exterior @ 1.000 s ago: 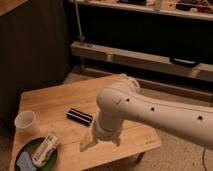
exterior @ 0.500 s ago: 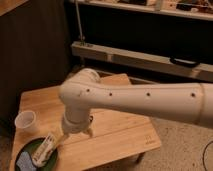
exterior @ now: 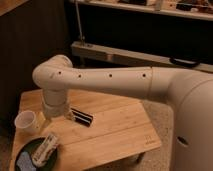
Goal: Move the arm in a circular motion
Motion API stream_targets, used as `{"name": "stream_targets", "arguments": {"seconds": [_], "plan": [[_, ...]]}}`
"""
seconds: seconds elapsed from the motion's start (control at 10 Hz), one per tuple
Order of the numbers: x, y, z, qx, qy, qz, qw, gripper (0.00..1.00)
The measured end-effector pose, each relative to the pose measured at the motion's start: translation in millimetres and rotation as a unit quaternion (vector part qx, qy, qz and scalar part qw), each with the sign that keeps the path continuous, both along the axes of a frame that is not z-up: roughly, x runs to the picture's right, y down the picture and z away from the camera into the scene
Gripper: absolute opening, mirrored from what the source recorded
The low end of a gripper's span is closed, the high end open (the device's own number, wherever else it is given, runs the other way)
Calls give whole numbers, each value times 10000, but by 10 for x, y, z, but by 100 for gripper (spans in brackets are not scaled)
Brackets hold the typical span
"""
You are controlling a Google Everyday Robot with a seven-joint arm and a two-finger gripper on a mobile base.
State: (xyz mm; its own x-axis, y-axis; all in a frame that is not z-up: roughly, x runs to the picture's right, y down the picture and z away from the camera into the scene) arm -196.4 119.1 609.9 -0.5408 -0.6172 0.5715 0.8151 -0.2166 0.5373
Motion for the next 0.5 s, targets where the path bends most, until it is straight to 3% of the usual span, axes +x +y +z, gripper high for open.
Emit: {"name": "stream_targets", "arguments": {"seconds": [0.3, 0.5], "plan": [[420, -351, 363, 28, 165, 51, 9998, 80], [810, -605, 605, 76, 431, 134, 9989, 80]]}}
